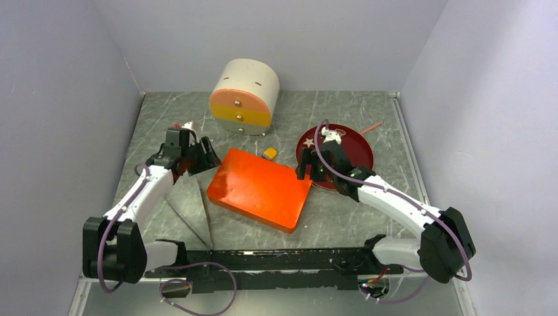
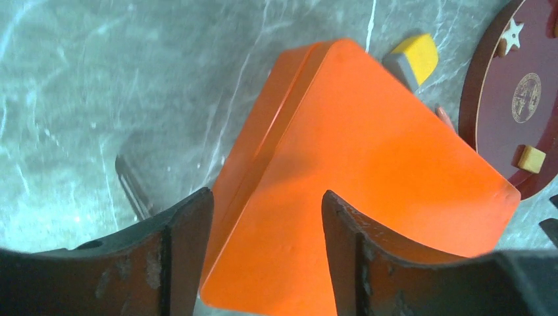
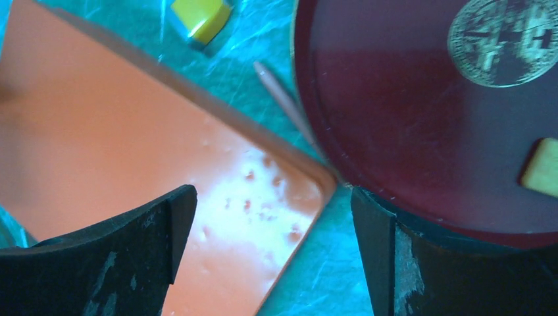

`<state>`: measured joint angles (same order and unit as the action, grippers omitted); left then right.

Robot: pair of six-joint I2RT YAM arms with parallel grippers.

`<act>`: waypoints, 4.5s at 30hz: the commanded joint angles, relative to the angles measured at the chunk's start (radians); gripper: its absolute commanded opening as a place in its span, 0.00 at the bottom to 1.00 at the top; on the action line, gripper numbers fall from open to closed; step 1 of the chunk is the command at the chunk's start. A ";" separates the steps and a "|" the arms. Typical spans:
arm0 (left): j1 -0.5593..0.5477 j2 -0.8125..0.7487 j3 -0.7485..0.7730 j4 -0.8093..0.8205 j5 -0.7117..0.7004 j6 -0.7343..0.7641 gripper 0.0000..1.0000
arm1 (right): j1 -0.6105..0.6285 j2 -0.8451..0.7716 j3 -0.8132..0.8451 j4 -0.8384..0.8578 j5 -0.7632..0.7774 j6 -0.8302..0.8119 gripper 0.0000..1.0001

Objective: Pack the cookies

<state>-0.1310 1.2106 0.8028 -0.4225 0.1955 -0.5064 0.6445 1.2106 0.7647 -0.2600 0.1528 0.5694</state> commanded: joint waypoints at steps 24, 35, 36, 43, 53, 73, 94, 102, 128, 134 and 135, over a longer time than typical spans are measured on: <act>-0.130 0.345 0.094 0.084 -0.137 0.058 0.40 | -0.120 0.128 -0.125 0.025 -0.088 -0.026 0.36; -0.139 0.326 0.052 0.057 -0.192 0.068 0.39 | -0.119 0.086 -0.091 0.019 -0.148 -0.033 0.30; -0.139 0.327 0.055 0.054 -0.194 0.071 0.39 | -0.120 0.072 -0.067 0.011 -0.148 -0.043 0.30; -0.143 0.328 0.053 0.018 -0.254 0.086 0.38 | -0.115 0.011 0.052 -0.050 -0.189 -0.101 0.32; -0.155 0.293 0.004 0.053 -0.241 0.063 0.38 | 0.087 -0.041 0.096 -0.171 -0.186 -0.129 0.27; -0.156 0.261 0.030 0.050 -0.223 0.066 0.38 | 0.434 0.131 0.139 -0.381 -0.072 0.049 0.05; -0.250 0.233 0.236 -0.042 -0.315 0.096 0.35 | 0.439 0.072 0.250 -0.385 0.276 0.021 0.11; -0.290 0.332 0.372 -0.040 -0.360 0.139 0.12 | 0.434 0.033 0.243 -0.344 0.342 0.011 0.14; -0.303 0.521 0.361 -0.038 -0.406 0.150 0.05 | 0.419 -0.057 0.189 -0.317 0.440 0.035 0.31; -0.303 0.378 0.419 -0.071 -0.383 0.146 0.18 | 0.420 -0.036 0.186 -0.318 0.285 -0.019 0.31; -0.303 0.348 0.420 -0.073 -0.378 0.143 0.21 | 0.419 -0.032 0.183 -0.322 0.254 -0.024 0.30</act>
<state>-0.4332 1.6886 1.2053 -0.4389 -0.2127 -0.3603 1.0653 1.1770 0.9531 -0.6033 0.5140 0.5819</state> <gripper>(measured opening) 0.168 0.309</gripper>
